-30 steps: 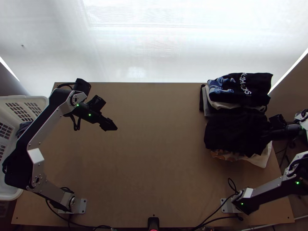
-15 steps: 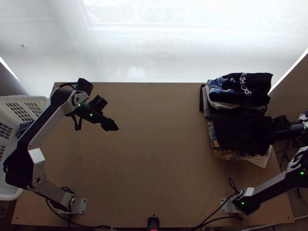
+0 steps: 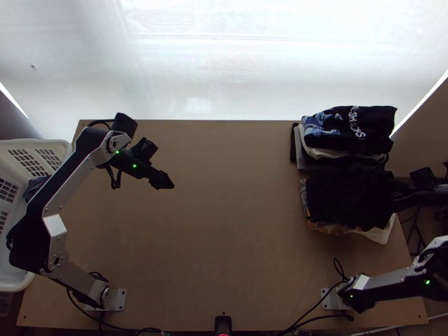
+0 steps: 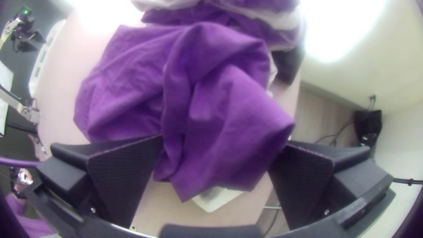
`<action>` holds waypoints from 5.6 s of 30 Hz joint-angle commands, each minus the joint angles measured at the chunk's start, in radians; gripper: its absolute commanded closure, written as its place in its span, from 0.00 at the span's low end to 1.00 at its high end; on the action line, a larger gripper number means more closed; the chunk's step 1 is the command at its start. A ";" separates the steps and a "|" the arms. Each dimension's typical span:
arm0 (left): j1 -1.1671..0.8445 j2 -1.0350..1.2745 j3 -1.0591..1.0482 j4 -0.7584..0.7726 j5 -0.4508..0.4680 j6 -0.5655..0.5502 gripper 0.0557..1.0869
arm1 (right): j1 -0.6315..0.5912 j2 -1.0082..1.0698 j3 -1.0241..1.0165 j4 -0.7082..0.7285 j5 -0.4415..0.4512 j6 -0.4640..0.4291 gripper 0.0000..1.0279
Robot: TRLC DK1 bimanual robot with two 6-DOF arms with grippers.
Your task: Fold the t-shirt
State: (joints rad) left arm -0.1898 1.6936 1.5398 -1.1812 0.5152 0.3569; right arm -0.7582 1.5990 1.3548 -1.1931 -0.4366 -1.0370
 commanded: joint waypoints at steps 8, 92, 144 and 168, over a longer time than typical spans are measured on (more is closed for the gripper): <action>-0.002 -0.009 -0.014 0.020 0.002 -0.024 0.04 | 0.369 -0.241 0.041 0.158 -0.042 0.333 0.03; 0.188 -0.118 -0.090 0.014 0.019 0.106 0.05 | 0.189 -0.249 -0.427 0.299 0.245 0.535 0.68; 0.230 -0.087 -0.026 -0.001 0.026 0.129 0.04 | -0.061 -0.323 -0.273 0.288 0.368 0.609 0.06; 0.259 -0.114 -0.064 -0.003 0.046 0.155 0.04 | 0.356 0.012 0.040 0.290 0.352 0.709 0.56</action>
State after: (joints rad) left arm 0.0494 1.5848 1.4834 -1.1847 0.5568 0.4988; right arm -0.4347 1.4895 1.3560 -0.9131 -0.0788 -0.3393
